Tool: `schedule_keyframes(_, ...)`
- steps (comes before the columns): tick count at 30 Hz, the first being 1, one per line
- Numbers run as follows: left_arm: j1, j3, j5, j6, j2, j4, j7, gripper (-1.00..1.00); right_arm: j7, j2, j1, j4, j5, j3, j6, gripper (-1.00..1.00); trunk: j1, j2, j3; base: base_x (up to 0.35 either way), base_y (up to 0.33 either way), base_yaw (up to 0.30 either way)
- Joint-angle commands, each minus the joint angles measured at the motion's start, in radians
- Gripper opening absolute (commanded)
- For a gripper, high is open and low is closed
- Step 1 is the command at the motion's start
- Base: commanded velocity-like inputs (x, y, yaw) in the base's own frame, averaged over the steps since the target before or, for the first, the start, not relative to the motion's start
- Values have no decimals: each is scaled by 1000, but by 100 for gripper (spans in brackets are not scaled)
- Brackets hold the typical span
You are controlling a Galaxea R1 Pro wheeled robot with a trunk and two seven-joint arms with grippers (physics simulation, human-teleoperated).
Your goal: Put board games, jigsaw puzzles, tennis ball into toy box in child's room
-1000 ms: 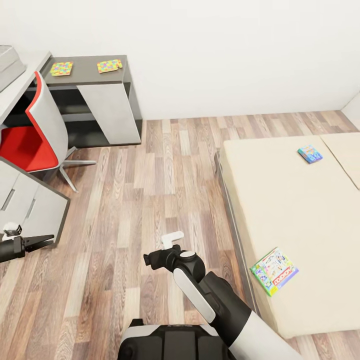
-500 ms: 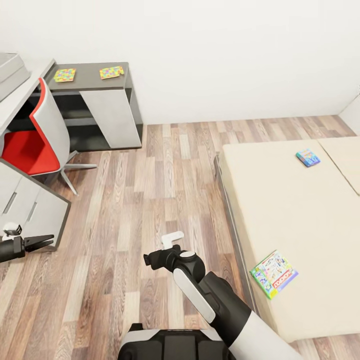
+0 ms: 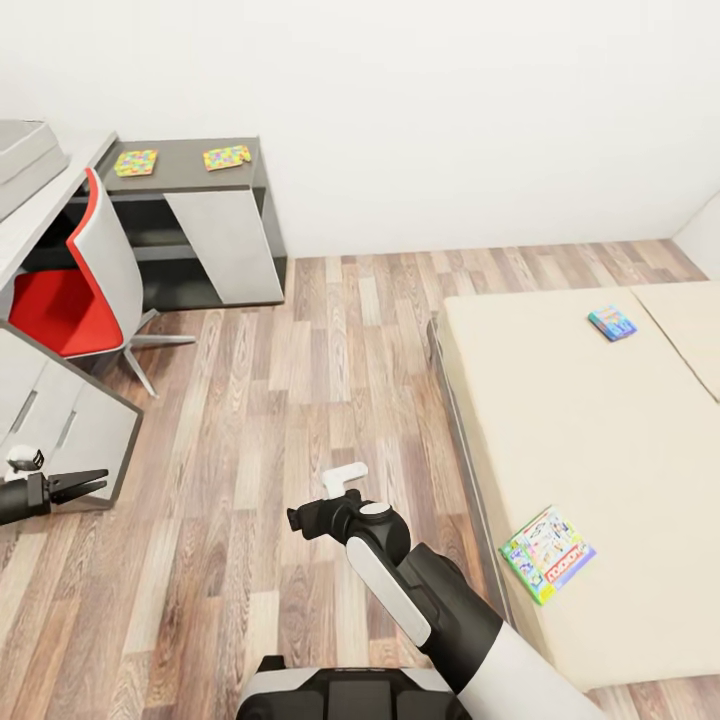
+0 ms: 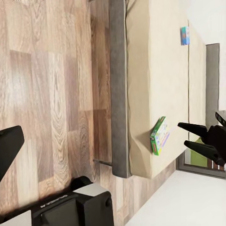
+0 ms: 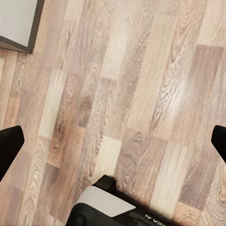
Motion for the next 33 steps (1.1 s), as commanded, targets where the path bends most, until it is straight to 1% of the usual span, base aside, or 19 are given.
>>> schedule_keyframes(1, -1, 0, 0, 11, 0, 0, -4, 100, -10, 0, -1, -1, -10, 1, 2, 100, 1, -2, 0, 0, 0, 0)
schedule_keyframes(33, -1, 0, -2, 11, -6, 0, -4, 100, -10, 0, -1, 0, -10, 2, 1, 100, 1, -2, 53, 0, 0, 0)
